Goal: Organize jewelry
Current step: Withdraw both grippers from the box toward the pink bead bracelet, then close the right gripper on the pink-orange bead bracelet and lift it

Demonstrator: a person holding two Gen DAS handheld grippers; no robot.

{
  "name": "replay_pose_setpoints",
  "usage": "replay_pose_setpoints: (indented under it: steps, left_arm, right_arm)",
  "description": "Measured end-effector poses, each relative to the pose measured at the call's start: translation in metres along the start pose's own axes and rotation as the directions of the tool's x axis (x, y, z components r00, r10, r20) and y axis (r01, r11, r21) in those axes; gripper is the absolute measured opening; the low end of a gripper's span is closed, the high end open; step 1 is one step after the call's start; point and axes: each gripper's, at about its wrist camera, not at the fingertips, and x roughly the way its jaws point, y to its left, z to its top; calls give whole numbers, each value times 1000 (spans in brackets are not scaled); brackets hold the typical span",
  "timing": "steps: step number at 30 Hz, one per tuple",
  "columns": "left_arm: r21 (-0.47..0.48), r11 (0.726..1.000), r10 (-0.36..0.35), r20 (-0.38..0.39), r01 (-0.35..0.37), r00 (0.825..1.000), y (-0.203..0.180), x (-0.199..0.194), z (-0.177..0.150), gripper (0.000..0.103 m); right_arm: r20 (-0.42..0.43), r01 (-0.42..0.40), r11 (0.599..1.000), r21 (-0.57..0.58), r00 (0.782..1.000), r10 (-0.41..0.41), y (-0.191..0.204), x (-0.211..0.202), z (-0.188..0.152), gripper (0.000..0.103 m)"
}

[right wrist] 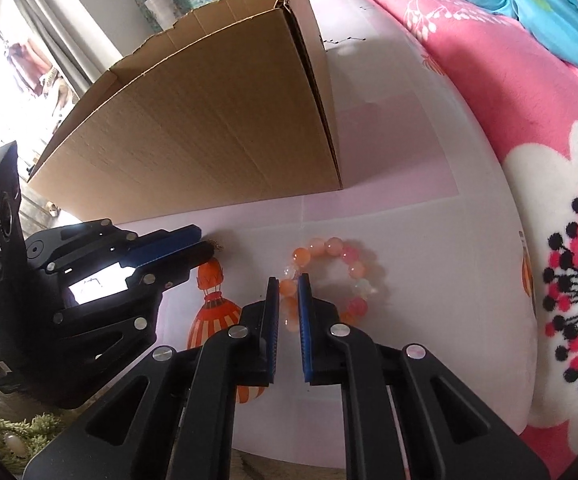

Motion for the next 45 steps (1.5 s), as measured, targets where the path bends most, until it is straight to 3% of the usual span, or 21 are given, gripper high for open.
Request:
replay_pose_setpoints:
  steps: [7,18,23,32,34,37,41,43,45]
  left_arm:
    - [41,999,3,11,-4,1000,-5,-1,-3,1]
    - [15,1000,-4,44,4,999,1,-24,-8,0]
    - [-12,1000,6,83,-5,997,8,-48,-10,0]
    - [-31,1000,7,138,-3,990,11,-80,-17,1]
    - [-32,999,6,152,-1,988,10,-84,-18,1]
    - [-37,999,6,174,1,985,9,-90,-19,1]
    - [-44,999,5,204,4,979,6,-102,-23,1]
    - [-48,999,-2,217,13,976,7,-107,-27,1]
    - [-54,998,-7,233,21,972,7,-112,-27,1]
  right_arm:
    - [-9,0,1000,-20,1000,0,7,0,-2,10]
    - [-21,57,993,-103,998,-59,32,4,4,11]
    - [-13,70,989,-129,997,-73,43,2,4,18]
    - [18,166,967,-194,986,-166,60,10,0,17]
    - [35,190,960,-207,982,-187,65,10,-2,10]
    - [44,170,972,-163,985,-165,62,5,-3,10]
    - [88,-26,998,56,996,21,31,-18,-1,10]
    - [133,-140,977,159,984,120,13,-30,-3,10]
    - [206,-282,924,257,951,232,-7,-42,-6,10]
